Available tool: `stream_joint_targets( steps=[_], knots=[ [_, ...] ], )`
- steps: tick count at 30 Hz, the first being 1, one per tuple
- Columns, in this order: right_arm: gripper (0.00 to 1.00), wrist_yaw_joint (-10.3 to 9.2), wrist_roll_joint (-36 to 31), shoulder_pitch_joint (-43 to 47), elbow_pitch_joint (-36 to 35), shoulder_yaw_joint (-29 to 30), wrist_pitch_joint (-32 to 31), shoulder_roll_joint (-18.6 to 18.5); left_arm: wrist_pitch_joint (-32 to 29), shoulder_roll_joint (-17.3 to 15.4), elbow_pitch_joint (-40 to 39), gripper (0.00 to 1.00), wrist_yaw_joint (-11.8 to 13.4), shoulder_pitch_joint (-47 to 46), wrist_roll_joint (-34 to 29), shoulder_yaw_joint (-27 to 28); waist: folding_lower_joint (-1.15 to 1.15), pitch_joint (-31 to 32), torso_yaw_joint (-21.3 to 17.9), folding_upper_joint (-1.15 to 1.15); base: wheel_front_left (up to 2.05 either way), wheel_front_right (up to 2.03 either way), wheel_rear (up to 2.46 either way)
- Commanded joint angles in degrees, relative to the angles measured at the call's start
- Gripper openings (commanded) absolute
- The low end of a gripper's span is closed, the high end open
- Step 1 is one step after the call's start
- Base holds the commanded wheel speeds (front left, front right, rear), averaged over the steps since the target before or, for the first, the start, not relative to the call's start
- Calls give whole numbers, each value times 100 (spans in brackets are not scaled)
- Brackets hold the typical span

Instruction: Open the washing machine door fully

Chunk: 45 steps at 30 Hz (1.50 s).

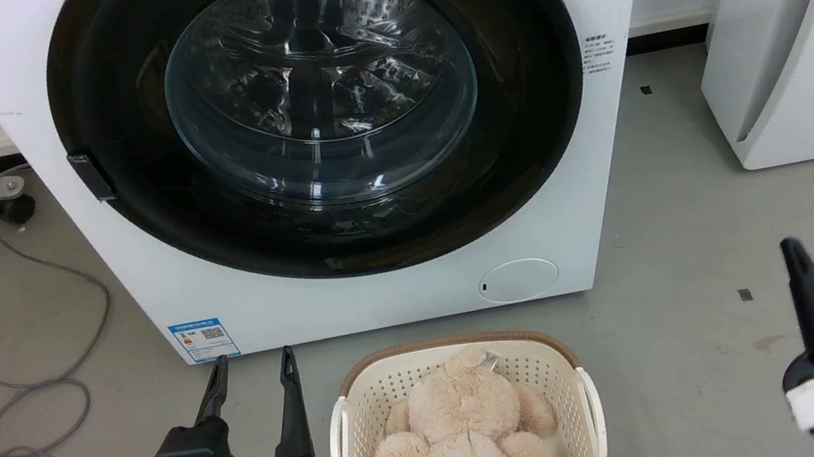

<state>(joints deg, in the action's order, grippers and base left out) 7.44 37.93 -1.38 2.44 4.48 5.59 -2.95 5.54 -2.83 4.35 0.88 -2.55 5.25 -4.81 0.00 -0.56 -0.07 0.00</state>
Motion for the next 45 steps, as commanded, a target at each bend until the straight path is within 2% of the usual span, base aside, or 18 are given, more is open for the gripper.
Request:
stream_joint_targets(
  steps=[1,14,20,27,34,35,36,41,42,45],
  knots=[
    [0,2,187,-106,31,35,46,2,50,-3,37,100,16,-98,30,-23,0,-2,0,0,0,0,0],
    [0,3,1825,-989,878,363,202,-118,206,-20,111,100,40,-161,157,-96,0,-29,-9,0,0,0,0],
    [0,3,2638,-1691,1490,352,274,-459,278,-23,118,100,44,-230,206,-159,0,-108,24,0,0,0,0],
    [0,3,3619,-2671,2247,68,314,-1012,362,-22,78,100,44,-342,272,-201,0,-304,97,0,0,0,0],
    [0,3,4300,-3706,3006,-659,55,-1582,445,-20,51,100,50,-447,320,-234,0,-524,183,0,0,0,0],
    [0,3,4591,-4166,3353,-1022,-188,-1771,481,-19,37,100,45,-507,344,-243,0,-633,216,0,0,0,0],
    [0,3,4672,-4332,3478,-1150,-260,-1833,493,-19,30,100,47,-525,351,-246,0,-670,223,0,0,0,0],
    [0,4,4903,-5202,4219,-1929,-710,-2091,553,-16,21,100,35,-635,387,-291,0,-844,284,0,0,0,0],
    [0,4,5010,-5792,4664,-2345,-999,-2144,589,-14,3,100,39,-698,411,-310,0,-959,305,0,0,0,0],
    [0,4,5165,-6403,5082,-2676,-1311,-2118,625,-13,-17,100,43,-770,434,-335,0,-1092,316,0,0,0,0]
  ],
)
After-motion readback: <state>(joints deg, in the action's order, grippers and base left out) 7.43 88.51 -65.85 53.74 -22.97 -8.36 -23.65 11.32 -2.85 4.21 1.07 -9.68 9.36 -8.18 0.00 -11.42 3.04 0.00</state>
